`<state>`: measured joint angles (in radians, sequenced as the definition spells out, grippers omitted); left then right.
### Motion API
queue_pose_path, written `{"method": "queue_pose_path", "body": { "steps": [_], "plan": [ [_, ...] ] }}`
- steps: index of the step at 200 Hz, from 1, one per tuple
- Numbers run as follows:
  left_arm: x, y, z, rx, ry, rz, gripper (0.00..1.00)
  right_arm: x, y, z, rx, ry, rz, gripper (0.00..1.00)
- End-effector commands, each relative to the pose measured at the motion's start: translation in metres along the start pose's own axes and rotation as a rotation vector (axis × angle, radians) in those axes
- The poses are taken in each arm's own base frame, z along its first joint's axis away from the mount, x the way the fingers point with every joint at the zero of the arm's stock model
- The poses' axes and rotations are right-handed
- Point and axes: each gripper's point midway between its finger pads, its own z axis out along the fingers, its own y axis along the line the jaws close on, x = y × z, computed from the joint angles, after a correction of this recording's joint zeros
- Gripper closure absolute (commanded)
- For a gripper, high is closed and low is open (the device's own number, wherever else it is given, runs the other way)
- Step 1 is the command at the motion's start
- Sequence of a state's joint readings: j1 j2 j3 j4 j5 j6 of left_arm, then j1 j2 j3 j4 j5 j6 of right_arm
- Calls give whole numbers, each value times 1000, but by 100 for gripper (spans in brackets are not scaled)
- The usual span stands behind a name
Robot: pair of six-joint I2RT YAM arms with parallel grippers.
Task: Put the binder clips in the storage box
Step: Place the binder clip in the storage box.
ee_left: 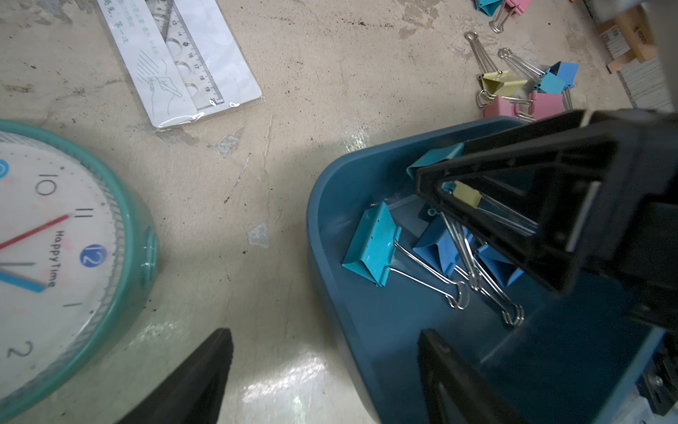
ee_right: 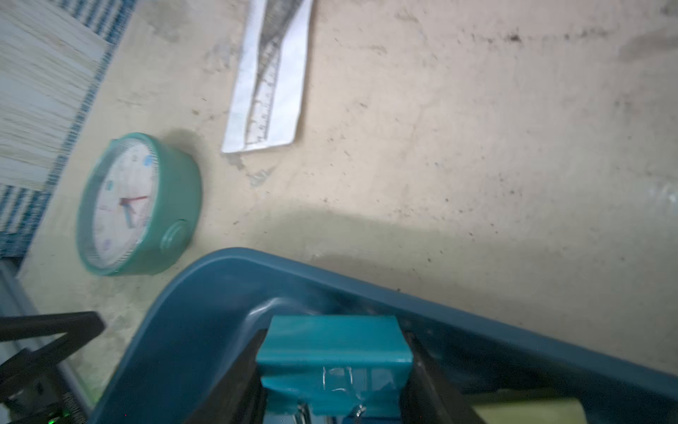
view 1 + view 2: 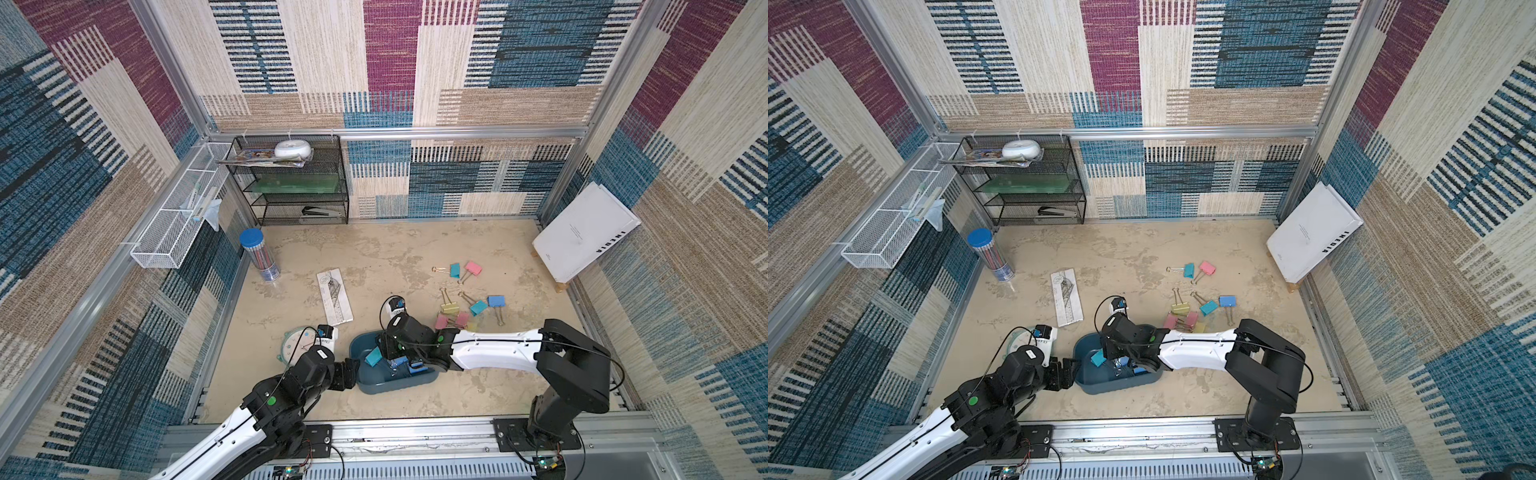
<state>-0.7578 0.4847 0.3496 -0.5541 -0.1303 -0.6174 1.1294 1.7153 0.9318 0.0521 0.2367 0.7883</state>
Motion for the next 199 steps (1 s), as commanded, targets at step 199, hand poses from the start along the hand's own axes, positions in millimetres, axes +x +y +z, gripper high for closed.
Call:
{"method": "queue_pose_path", "body": {
  "steps": [199],
  "plan": [
    [2,-6,-1,44,-1,23,16,10,3,-2,124,-31,96,18]
  ]
}}
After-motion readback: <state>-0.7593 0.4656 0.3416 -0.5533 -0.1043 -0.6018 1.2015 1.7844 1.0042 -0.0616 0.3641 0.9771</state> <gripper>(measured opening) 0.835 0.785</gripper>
